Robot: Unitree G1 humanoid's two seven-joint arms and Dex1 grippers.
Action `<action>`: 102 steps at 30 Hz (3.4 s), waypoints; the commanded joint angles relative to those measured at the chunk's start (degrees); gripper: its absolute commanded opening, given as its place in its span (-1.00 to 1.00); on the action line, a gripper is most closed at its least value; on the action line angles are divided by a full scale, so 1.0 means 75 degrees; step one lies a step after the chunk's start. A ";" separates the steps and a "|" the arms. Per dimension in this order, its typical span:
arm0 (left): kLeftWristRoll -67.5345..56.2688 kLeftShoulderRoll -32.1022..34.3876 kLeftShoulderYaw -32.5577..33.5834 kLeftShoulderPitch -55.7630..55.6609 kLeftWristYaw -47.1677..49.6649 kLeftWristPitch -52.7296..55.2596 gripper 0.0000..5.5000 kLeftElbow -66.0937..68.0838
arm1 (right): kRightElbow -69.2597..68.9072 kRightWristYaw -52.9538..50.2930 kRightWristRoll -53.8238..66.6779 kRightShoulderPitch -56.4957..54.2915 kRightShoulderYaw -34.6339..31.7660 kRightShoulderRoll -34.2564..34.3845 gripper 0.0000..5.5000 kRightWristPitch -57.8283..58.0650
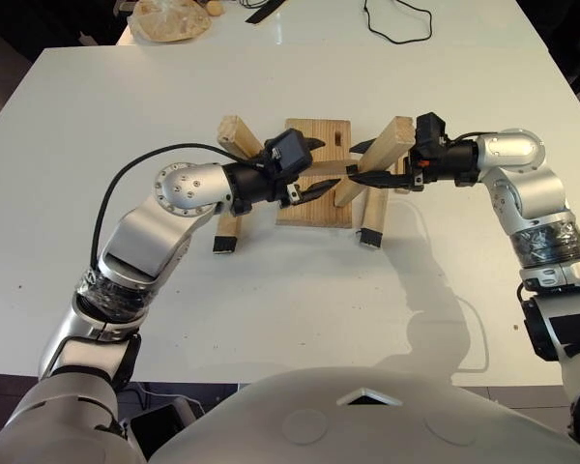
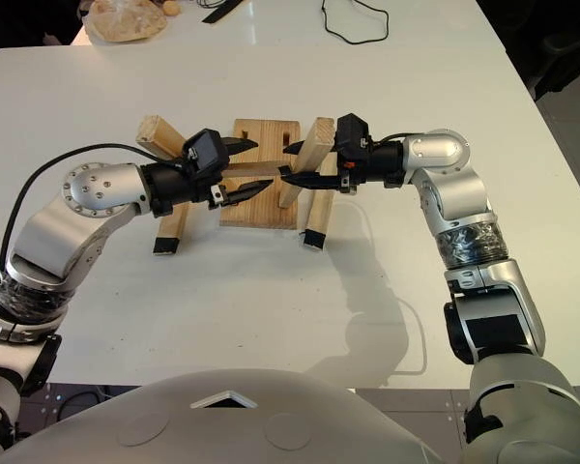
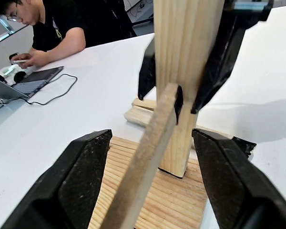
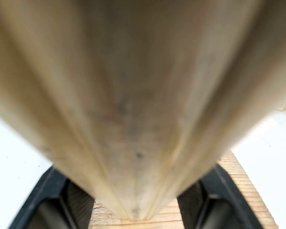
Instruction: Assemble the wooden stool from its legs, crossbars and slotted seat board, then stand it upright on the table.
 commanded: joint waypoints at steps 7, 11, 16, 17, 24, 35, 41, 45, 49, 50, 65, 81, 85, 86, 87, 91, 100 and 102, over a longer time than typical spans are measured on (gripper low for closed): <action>0.0946 -0.0188 -0.0333 0.0237 0.0119 0.0089 0.13 0.0685 | -0.0073 -0.0053 -0.0747 0.0456 0.0601 -0.0091 -0.26 0.0635; 0.1156 -0.0235 -0.0480 0.0320 -0.0017 -0.0082 0.13 0.0939 | -0.0210 -0.0125 -0.0641 0.0380 0.0540 -0.0060 -0.26 0.0853; 0.1353 -0.0407 -0.0640 0.0441 -0.0130 -0.0245 0.13 0.1220 | -0.0441 -0.0176 -0.0592 0.0338 0.0546 -0.0042 -0.26 0.1094; 0.1393 -0.0435 -0.0684 0.0457 -0.0156 -0.0270 0.13 0.1277 | -0.0491 -0.0182 -0.0572 0.0319 0.0545 -0.0040 -0.26 0.1154; 0.1690 -0.0595 -0.0778 0.0406 -0.0278 -0.0574 0.13 0.1972 | -0.0555 -0.0072 -0.0603 0.0168 0.0604 -0.0030 -0.26 0.1261; 0.1868 -0.0502 -0.1040 0.0560 -0.0875 -0.0919 0.13 0.1966 | -0.0417 -0.0219 -0.0712 -0.0053 0.0638 0.0098 -0.26 0.1374; 0.1660 -0.0797 -0.0526 0.0544 -0.0604 -0.1110 0.13 0.1791 | -0.0082 -0.0386 -0.0995 -0.0058 0.0658 0.0160 -0.26 0.1309; 0.1491 -0.0939 0.0432 0.0234 -0.0110 -0.0930 0.13 0.1268 | -0.0002 -0.0323 -0.1089 -0.0006 0.0634 0.0051 -0.26 0.1235; 0.1222 -0.0829 0.0752 0.0136 -0.0130 -0.0351 0.13 0.0026 | 0.0169 -0.0315 -0.1176 -0.0101 0.0671 0.0068 -0.26 0.1150; 0.1092 -0.0847 0.0863 0.0068 -0.0140 -0.0174 0.13 -0.0255 | 0.0243 -0.0290 -0.1197 -0.0155 0.0693 0.0078 -0.26 0.1113; -0.1413 -0.1270 0.6616 -0.2125 0.3091 0.0589 0.13 0.0817 | 0.1348 0.0333 -0.0924 -0.0730 0.0355 -0.0069 -0.26 0.0454; -0.0535 -0.3163 0.4440 0.3061 0.3804 0.0043 0.13 -0.0695 | -0.2743 -0.0874 0.0795 0.1828 -0.2695 -0.1372 0.18 0.2421; 0.0229 -0.3508 0.3572 0.3510 0.4331 -0.0274 0.03 -0.1329 | -0.3284 -0.2549 0.0203 0.2775 -0.3263 -0.1127 0.19 0.2754; 0.0405 -0.3509 0.3479 0.3521 0.4406 -0.0382 -0.04 -0.1346 | -0.3275 -0.3063 -0.0044 0.2803 -0.3150 -0.0888 0.11 0.2756; 0.0506 -0.3523 0.3431 0.3450 0.4449 -0.0477 -0.11 -0.1283 | -0.3323 -0.3805 -0.0273 0.2759 -0.2989 -0.0475 0.07 0.2921; 0.0738 -0.3763 0.3029 0.3138 0.4615 -0.0581 -0.37 -0.1243 | -0.4727 -0.7063 -0.1224 0.3115 -0.2195 0.1723 -0.19 0.3638; 0.1231 -0.4334 0.1810 0.2747 0.4969 -0.0431 -0.87 -0.1037 | -0.6897 -0.9517 -0.3546 0.3846 -0.0037 0.2883 -0.68 0.4202; 0.1435 -0.4380 0.1565 0.2723 0.4958 -0.0591 -0.98 -0.0790 | -0.6670 -0.9669 -0.4027 0.3868 0.0346 0.2890 -0.78 0.4077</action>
